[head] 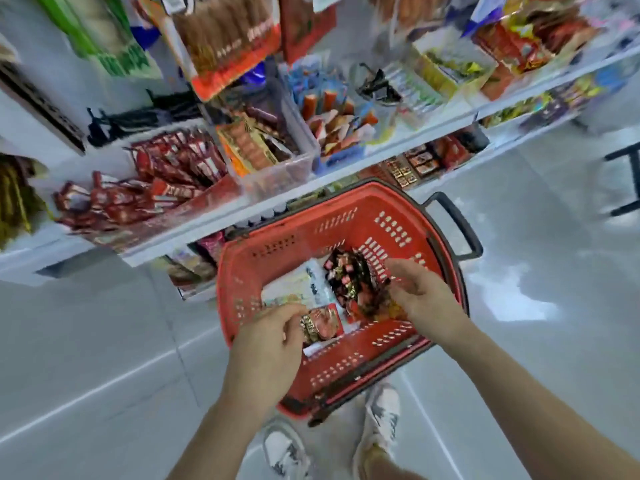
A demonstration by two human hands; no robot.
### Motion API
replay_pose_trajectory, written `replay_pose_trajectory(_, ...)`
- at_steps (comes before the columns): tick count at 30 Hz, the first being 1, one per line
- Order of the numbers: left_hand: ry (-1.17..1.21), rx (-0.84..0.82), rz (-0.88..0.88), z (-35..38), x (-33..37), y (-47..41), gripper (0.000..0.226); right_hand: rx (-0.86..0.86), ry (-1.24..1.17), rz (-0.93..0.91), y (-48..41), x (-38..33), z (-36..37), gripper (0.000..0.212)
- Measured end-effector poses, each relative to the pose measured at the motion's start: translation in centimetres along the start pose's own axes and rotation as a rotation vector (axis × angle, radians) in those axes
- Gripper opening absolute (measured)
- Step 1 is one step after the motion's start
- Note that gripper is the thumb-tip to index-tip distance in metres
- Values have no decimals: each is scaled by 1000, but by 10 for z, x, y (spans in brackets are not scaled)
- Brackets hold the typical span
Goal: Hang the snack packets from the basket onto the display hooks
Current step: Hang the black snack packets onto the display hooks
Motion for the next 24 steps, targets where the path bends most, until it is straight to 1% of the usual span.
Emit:
replay_pose_trajectory(2, 27, -25, -9, 39, -13, -18, 27, -22, 37, 8, -18, 31, 14, 47)
replay_pose_trajectory(4, 7, -65, 11, 82, -23, -45, 31, -60, 116, -25, -41, 56, 27, 53)
replay_pose_trajectory(6, -79, -120, 54, 129, -29, -78, 38, -111, 255, -75, -77, 82, 42, 56)
replay_pose_trajectory(8, -169, -190, 78, 174, -36, -113, 43, -172, 421, -87, -115, 110, 58, 61)
replay_pose_trajectory(12, -234, -253, 106, 246, -53, -185, 40, -279, 689, -73, -192, 163, 83, 66)
replay_pose_trajectory(14, -305, -295, 124, 279, -66, -217, 37, -366, 797, -32, -217, 181, 91, 68)
replay_pose_trajectory(18, -531, -381, 200, 337, -93, -258, 48, -525, 1004, 30, -245, 201, 98, 69)
replay_pose_trajectory(20, -519, -423, 207, 354, -102, -267, 50, -561, 1096, 12, -251, 203, 99, 66)
replay_pose_trajectory(22, -421, -419, 203, 359, -105, -274, 53, -611, 1169, -1, -254, 208, 103, 63)
replay_pose_trajectory(24, -310, -393, 170, 359, -102, -277, 45, -672, 1225, 16, -252, 218, 108, 63)
Point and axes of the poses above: each hand's wrist, its own y-axis away from the middle knuckle, its own z-axis out of the palm, x = y × z, the point moved 7 cm from there along -y, towards the middle knuckle, and after that the axes turned 5 degrees about -y, right-handed, at the moved point
